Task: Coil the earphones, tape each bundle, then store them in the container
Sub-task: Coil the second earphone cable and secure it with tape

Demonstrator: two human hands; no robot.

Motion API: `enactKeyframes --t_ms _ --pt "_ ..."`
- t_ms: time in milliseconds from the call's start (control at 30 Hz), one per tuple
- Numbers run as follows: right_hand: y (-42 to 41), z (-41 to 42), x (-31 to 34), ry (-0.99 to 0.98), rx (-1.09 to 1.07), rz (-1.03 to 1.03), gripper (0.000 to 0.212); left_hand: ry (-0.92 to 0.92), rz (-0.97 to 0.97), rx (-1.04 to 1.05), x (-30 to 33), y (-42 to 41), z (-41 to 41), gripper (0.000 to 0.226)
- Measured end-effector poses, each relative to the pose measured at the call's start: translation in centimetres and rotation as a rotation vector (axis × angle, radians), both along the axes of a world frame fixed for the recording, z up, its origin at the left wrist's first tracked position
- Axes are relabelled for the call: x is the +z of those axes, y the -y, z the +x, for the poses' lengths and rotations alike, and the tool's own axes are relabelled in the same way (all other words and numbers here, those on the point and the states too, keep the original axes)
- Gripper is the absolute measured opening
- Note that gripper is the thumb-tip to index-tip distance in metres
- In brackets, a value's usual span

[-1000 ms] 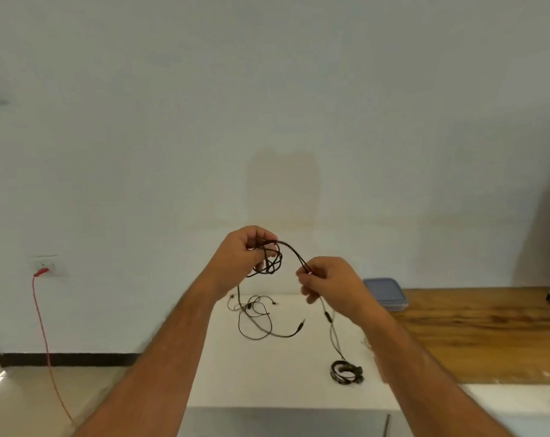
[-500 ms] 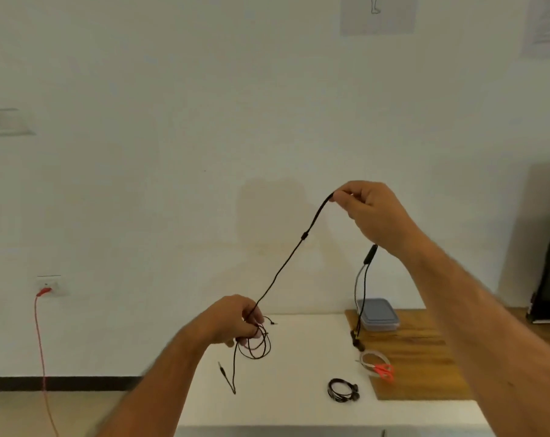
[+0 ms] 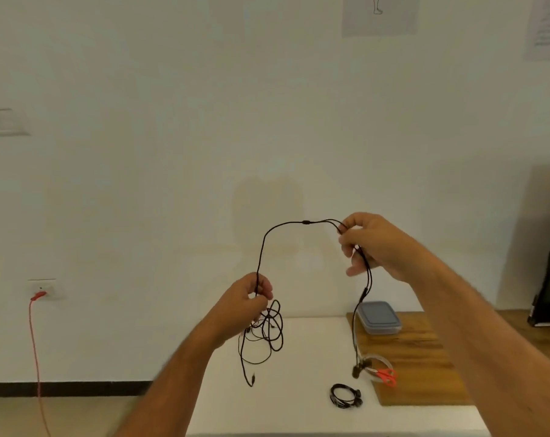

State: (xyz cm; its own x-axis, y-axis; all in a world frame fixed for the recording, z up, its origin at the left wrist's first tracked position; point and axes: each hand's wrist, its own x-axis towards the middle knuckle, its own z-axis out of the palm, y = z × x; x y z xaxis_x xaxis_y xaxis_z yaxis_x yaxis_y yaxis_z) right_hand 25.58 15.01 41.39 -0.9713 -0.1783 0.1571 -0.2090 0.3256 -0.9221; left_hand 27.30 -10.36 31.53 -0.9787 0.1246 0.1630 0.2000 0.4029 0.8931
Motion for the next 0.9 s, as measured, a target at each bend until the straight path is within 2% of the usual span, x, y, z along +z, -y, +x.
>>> enactKeyframes --t_ms 100,167,233,300,367,400,433,500,567,700,733,800,900 --pt "-1.1 0.2 -2.2 0.179 0.162 -0.006 0.02 0.101 0.008 -0.098 2.0 0.0 0.3 0.018" --pt "-1.7 0.5 -3.8 0.247 0.24 -0.011 0.023 0.087 -0.202 -0.075 2.9 0.1 0.1 0.029" --pt "-2.1 0.5 -5.1 0.291 0.274 0.007 0.027 -0.038 -0.387 0.002 3.8 0.0 0.0 0.036" --pt "-2.3 0.3 -6.3 0.293 0.222 0.215 0.039 -0.13 -0.337 -0.009 5.1 -0.5 0.2 0.036" --pt "-2.2 0.3 -7.0 0.225 0.082 0.598 0.053 -0.103 -0.138 -0.126 6.2 -1.2 0.5 0.034" --pt "-1.9 0.5 -6.9 0.165 0.025 0.702 0.06 -0.079 -0.079 -0.194 6.7 -1.7 0.6 0.033" --pt "-1.4 0.7 -6.6 0.096 0.01 0.691 0.066 -0.066 -0.069 -0.25 7.0 -2.2 0.7 0.032" --pt "-0.2 0.8 -5.4 -0.014 0.081 0.454 0.072 -0.05 -0.096 -0.332 7.3 -3.5 0.7 0.033" --pt "1.0 0.8 -4.1 -0.058 0.192 0.271 0.066 -0.05 -0.086 -0.367 7.6 -4.3 0.4 0.033" --pt "2.0 0.7 -2.7 -0.069 0.3 0.083 0.012 -0.111 0.025 -0.328 8.2 -4.0 -0.1 0.032" --pt "1.9 0.8 -2.5 -0.073 0.293 0.041 0.004 -0.115 0.025 -0.316 8.1 -3.5 -0.2 0.031" --pt "1.5 0.8 -1.5 -0.105 0.218 -0.012 0.005 -0.102 -0.042 -0.284 7.4 -2.4 -0.6 0.03" --pt "0.3 0.8 1.2 -0.3 0.076 0.088 0.005 -0.033 -0.133 -0.225 5.4 -0.2 -1.4 0.03"
